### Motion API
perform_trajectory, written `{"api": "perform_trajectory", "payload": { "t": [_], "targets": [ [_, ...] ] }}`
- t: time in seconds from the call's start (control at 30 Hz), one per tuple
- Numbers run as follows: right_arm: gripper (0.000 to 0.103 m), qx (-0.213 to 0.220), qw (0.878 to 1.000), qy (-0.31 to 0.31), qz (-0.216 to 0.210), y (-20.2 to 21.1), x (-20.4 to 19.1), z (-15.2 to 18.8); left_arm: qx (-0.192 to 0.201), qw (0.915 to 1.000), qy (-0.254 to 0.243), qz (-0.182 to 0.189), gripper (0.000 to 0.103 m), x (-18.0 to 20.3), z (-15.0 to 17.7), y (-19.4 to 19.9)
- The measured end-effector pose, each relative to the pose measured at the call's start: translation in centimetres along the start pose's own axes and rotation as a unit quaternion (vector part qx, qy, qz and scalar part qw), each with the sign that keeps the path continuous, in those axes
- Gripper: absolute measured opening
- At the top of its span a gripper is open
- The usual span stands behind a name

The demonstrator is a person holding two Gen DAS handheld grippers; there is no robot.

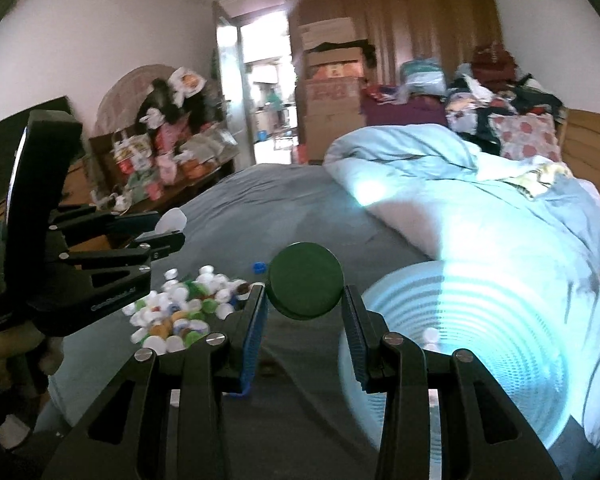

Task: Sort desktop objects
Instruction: 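Carry both held caps over the teal basket, then open both tools to drop the caps into the basket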

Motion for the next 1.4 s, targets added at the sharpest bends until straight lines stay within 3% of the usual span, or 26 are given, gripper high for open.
{"api": "perform_trajectory", "payload": {
  "t": [0.53,0.97,1.0,1.07,1.1,1.13,1.4],
  "targets": [
    [0.034,0.003,0.998,-0.054,0.031,0.7,7.4,1.2,0.001,0.9982,-0.056,0.019,0.033,8.0,-4.5,-1.6],
    [0.035,-0.025,0.992,-0.111,0.062,-0.1,13.6,4.0,-0.044,0.9912,-0.112,0.054,0.036,15.9,-6.3,-6.8],
    [0.035,-0.029,0.991,-0.111,0.065,-0.2,13.8,4.2,-0.048,0.9906,-0.114,0.058,0.039,16.2,-6.3,-7.0],
    [0.041,-0.034,0.99,-0.113,0.075,-0.3,14.2,4.4,-0.048,0.9903,-0.118,0.057,0.075,16.6,-6.4,-7.1],
    [0.05,-0.027,0.99,-0.116,0.079,0.0,14.4,4.3,-0.04,0.9911,-0.117,0.049,0.082,16.5,-6.4,-6.9],
    [0.052,-0.024,0.989,-0.119,0.081,0.1,14.4,4.4,-0.031,0.9918,-0.117,0.041,0.087,16.4,-6.4,-6.6],
    [0.053,-0.01,0.99,-0.119,0.077,1.1,13.5,3.5,-0.025,0.9934,-0.103,0.044,0.088,14.5,-6.0,-5.7]
  ]
}}
Point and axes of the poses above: each gripper's, at about its wrist camera, not at the fingertips, and y roughly against the way its jaws point, x to its right, z to its underside, the point moved 7 cm from there along -y, roughly the way its jaws point, and after that the axes turned 8 degrees about -x, right-handed, at the moved point
